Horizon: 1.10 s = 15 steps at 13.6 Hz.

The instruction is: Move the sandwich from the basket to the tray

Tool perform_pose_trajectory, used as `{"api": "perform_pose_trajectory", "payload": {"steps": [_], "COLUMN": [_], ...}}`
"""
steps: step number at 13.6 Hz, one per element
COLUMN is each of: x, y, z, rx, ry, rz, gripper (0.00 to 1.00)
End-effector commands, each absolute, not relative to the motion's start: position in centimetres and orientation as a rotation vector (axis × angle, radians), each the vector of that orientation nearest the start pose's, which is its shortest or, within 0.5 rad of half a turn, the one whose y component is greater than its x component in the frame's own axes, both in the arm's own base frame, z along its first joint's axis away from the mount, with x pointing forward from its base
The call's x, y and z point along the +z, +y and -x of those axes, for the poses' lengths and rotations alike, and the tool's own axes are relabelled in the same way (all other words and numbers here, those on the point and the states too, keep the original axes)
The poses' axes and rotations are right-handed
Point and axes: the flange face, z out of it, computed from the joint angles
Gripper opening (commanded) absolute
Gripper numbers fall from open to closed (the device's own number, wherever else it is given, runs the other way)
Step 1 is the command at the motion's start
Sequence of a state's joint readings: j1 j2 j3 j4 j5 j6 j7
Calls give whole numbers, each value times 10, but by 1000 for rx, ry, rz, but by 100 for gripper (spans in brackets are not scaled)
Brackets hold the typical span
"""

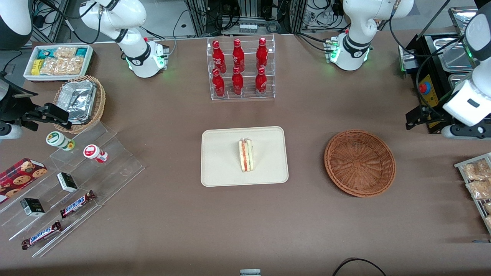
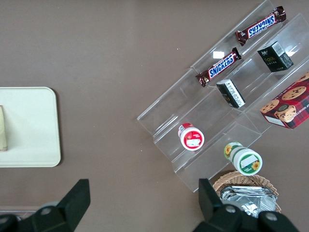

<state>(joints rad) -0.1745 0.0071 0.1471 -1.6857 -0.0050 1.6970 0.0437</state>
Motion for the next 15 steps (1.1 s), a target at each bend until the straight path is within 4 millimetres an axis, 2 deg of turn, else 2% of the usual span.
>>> {"api": "perform_pose_trajectory", "payload": {"steps": [1,4,7,12,15], "x": [581,586,590,604,613], "y": [-23,-48,-41,-47,-32], "z": [-555,-554,-556,-556,-551], "rx": [-5,-22,-32,-36,23], "ry": [117,85,37,44,26], "rz": [3165,3168,3166,3164,3155], "gripper": [100,100,100,100,100]}}
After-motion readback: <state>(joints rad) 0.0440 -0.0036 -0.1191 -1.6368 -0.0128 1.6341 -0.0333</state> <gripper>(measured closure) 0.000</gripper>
